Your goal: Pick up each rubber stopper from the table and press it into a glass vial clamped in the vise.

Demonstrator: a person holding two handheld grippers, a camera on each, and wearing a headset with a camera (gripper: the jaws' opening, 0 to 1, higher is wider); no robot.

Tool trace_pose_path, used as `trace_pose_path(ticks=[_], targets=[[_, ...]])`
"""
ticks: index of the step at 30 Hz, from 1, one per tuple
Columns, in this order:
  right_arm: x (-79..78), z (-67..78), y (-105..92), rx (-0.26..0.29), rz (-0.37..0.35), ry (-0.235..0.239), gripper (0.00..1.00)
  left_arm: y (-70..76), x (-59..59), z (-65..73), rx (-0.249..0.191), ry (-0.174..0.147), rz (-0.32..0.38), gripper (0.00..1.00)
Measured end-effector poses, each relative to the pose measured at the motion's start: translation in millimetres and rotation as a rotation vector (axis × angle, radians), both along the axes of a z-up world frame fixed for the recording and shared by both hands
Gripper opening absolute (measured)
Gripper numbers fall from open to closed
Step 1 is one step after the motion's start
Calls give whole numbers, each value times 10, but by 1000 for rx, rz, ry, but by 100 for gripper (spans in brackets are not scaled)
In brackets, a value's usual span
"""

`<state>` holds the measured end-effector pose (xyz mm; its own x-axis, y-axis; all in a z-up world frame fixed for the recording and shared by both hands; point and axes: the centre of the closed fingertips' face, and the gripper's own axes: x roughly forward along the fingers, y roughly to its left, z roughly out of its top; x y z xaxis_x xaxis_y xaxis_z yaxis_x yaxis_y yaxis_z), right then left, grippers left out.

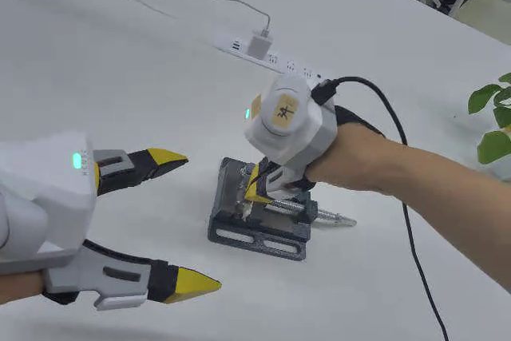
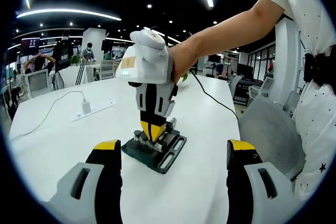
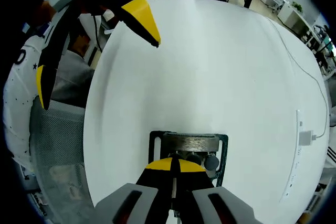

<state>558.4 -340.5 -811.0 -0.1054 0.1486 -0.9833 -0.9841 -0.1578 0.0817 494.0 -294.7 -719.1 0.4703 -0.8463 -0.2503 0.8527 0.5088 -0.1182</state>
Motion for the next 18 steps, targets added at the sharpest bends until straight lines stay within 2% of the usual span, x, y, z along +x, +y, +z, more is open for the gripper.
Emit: trace_pose_path(ticks=[6,9,11,13,14,15,18], targets=[[-12,-12,4,-41,36,-4,0,-17,17,71,3,-17,-2,81],[2,-12,-9,-37,43,-2,0,-11,29,118,4,-27,1,81],[2,-6,-15,-8,-5,31,0,-11,35,155,5,-33,5,81],[13,3,-31,-4,11,30,0,-16,29,181,8,-40,5,81],[16,4,-29,1,2,33,0,-16,27,184,8,-40,6,81],[10,6,-26,4,-38,45,0,-15,20,188,10,-38,6,81],[14,15,-28,3,-49,50,0,-7,-1,194,29,-42,7,82]])
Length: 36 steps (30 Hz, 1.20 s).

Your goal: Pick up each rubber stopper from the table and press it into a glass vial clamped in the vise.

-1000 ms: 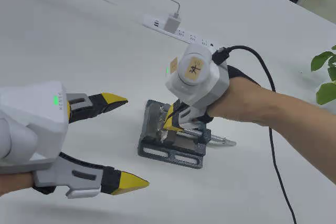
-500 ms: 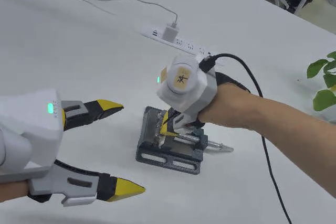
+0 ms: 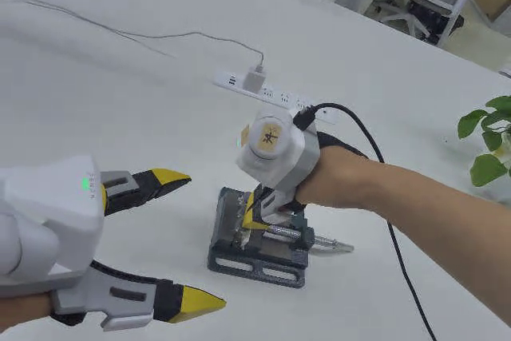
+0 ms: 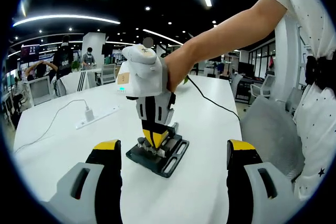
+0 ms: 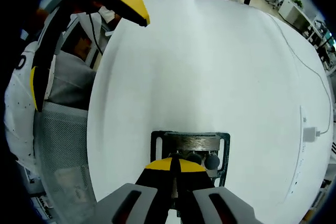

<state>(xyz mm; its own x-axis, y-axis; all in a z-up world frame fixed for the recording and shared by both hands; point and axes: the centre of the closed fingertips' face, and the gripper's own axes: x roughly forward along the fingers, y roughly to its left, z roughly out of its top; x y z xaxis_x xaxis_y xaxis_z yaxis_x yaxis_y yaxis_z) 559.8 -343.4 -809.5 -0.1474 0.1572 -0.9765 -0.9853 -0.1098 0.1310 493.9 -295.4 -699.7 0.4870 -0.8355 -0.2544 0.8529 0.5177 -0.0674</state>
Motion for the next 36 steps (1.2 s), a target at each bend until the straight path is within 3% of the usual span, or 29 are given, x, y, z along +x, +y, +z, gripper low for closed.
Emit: trace_pose_path(ticks=[11,18,25,29,36], targets=[[-23,52,-81,80,-75,-54,0,82,-54,50,31,-12,33,82],[19,324,-238,219,-206,-104,0,108,-90,41,47,-14,46,83],[-29,579,-509,401,-397,-130,11,163,-83,58,58,-15,64,85],[-119,639,-687,477,-475,-143,17,178,-85,51,70,-18,61,86],[-313,604,-891,546,-532,-157,31,164,-76,-37,97,-1,52,90]])
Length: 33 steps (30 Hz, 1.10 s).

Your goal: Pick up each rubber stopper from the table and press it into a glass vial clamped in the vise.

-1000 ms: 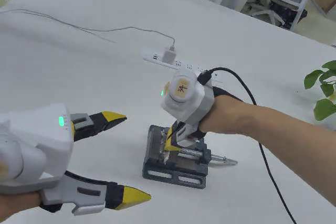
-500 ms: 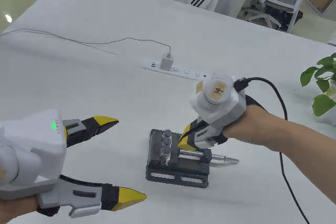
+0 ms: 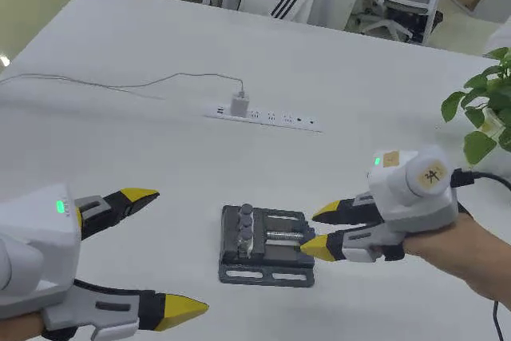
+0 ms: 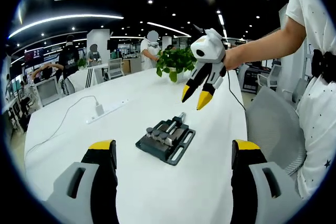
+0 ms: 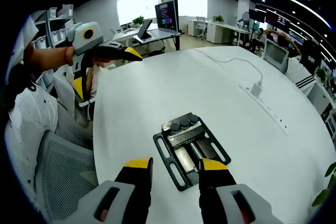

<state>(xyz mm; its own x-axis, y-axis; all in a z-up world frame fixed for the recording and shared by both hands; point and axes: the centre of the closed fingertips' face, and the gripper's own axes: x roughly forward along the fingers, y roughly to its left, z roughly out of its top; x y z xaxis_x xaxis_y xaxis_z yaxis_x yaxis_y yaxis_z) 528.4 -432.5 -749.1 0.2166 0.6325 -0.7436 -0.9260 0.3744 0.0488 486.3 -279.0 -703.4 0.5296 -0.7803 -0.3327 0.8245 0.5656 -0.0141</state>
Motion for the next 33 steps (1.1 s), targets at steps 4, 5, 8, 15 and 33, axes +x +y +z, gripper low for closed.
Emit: trace_pose_path(ticks=[4,5,8,15,33], targets=[[-42,16,-88,63,-46,-18,37,-4,35,-44,18,3,-3,94],[-46,21,-106,75,-57,-18,39,-5,45,-54,19,4,-2,94],[-87,32,-175,114,-79,-26,48,-15,62,-100,39,12,-9,96],[-139,18,-321,159,-92,-64,70,-48,112,-138,44,28,-12,99],[-168,-110,-426,175,-107,-63,85,-19,117,-418,98,75,-38,99]])
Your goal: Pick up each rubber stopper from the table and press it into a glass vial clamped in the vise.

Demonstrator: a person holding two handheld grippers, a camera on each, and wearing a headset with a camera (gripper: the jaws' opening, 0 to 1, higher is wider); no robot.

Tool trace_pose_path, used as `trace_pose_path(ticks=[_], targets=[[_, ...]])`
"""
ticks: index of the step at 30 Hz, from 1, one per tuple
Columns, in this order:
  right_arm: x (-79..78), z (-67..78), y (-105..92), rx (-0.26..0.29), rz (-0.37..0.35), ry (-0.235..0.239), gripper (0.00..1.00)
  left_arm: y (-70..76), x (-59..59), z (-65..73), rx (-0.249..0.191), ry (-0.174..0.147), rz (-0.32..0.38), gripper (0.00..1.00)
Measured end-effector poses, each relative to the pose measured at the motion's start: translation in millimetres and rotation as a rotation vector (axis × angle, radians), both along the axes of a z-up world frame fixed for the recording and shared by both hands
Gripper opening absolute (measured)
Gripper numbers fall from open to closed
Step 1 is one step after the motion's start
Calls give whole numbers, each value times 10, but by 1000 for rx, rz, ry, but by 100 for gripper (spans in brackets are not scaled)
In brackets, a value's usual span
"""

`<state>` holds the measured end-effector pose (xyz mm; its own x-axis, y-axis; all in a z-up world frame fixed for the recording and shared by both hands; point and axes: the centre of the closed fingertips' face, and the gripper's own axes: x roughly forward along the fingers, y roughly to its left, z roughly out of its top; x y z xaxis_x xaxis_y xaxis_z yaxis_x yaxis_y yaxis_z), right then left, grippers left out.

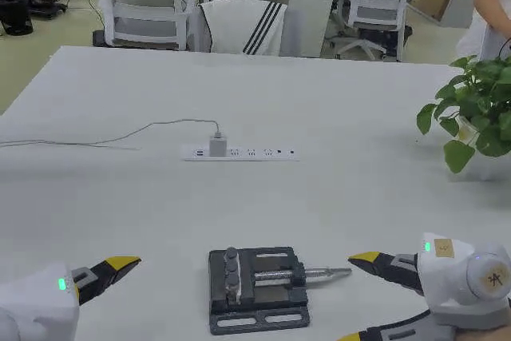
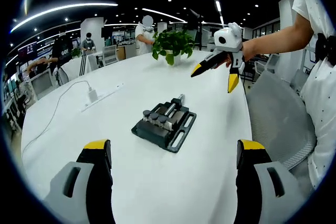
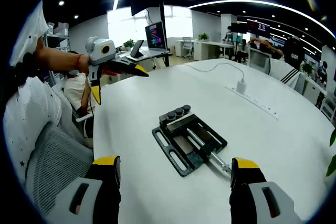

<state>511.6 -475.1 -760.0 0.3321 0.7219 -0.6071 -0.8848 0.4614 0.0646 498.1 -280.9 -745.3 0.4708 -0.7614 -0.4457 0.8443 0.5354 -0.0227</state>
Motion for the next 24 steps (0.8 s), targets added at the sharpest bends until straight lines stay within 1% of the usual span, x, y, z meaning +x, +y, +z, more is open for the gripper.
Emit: trace_pose_path(ticks=[6,24], targets=[[14,17,10,9,-9,0,85,7,-18,-71,13,11,-7,99],[11,57,-25,15,-23,-7,85,-30,-14,-68,4,8,-19,99]])
